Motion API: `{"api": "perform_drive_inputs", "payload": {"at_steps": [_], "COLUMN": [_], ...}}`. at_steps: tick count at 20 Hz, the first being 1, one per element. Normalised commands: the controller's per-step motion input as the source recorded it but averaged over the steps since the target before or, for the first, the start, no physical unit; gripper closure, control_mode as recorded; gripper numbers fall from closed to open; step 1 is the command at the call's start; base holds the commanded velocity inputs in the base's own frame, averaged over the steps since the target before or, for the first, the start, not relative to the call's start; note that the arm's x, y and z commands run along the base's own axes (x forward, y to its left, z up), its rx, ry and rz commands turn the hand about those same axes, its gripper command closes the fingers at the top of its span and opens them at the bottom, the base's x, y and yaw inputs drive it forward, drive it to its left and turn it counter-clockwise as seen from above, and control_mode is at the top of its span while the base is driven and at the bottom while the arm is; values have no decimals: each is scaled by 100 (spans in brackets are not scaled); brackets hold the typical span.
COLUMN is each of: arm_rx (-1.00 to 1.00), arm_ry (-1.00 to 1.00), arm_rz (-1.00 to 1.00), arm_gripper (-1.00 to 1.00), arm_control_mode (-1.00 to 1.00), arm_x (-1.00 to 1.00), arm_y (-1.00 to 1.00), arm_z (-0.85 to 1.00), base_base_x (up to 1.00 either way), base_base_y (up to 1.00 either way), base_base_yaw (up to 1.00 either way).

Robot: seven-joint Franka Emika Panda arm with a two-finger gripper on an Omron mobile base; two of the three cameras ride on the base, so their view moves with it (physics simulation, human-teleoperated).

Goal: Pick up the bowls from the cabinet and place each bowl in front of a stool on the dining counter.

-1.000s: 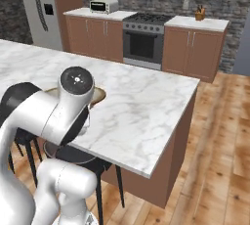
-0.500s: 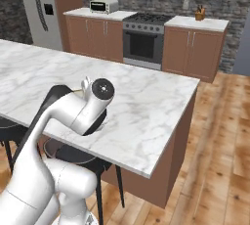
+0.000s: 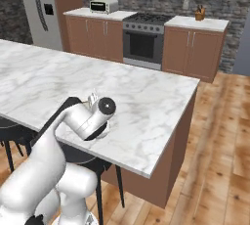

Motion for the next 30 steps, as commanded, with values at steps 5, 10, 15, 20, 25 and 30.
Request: {"api": "perform_drive_inputs", "payload": {"at_steps": [5, 10, 15, 20, 25, 30], "arm_rx": [0, 0, 0, 0, 0, 0], "arm_ry": [2, 1, 9, 10, 2, 0], "arm_rz": [1, 0, 1, 0, 0, 0], "arm_gripper": [100, 100, 100, 100, 100, 100], "arm_control_mode": [-100, -100, -100, -100, -100, -100], "arm_x": [59, 49, 44, 33, 17, 11], "arm_y": [20, 0, 0, 0, -1, 0], "arm_z": [-75, -32, -10, -16, -27, -9], "base_base_x": [0, 0, 0, 0, 0, 0], "base_base_y": [0, 0, 0, 0, 0, 0], "base_base_yaw": [0, 0, 0, 0, 0, 0]}}
